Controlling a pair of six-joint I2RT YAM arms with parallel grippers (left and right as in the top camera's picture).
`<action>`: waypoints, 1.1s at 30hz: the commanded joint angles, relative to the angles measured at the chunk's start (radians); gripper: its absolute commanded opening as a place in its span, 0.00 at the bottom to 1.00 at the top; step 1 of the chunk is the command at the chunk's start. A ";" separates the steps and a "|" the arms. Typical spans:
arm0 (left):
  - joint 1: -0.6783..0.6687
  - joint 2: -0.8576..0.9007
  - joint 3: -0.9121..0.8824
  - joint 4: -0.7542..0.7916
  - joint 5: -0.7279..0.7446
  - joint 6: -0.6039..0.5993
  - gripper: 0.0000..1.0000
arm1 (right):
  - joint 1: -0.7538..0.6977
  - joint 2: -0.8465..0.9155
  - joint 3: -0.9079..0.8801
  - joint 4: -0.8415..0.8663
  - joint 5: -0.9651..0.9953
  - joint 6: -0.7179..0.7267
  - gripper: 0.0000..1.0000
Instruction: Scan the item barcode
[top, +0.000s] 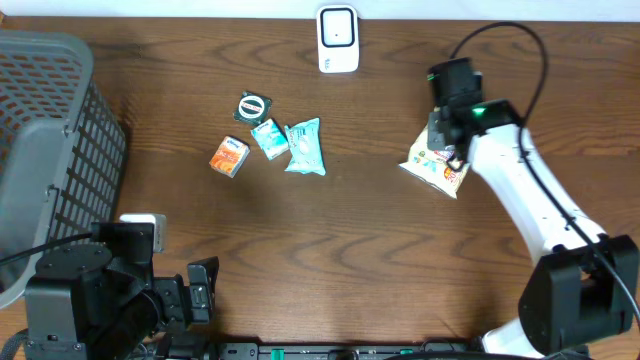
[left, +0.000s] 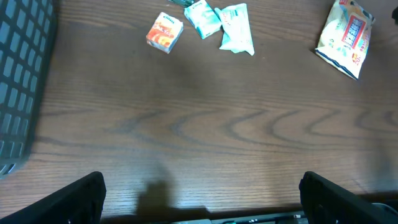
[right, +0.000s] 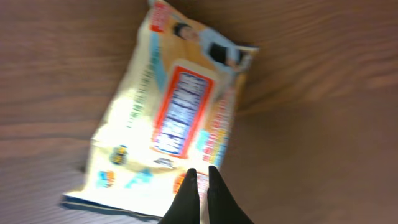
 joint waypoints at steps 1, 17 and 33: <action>0.000 0.002 0.003 0.000 -0.010 -0.008 0.98 | 0.047 0.023 0.003 -0.006 0.241 -0.023 0.01; 0.000 0.002 0.003 0.000 -0.010 -0.008 0.98 | -0.296 0.063 -0.006 0.032 -0.680 -0.062 0.99; 0.000 0.002 0.003 0.000 -0.010 -0.008 0.98 | -0.422 0.171 -0.036 -0.294 -1.120 -0.147 0.99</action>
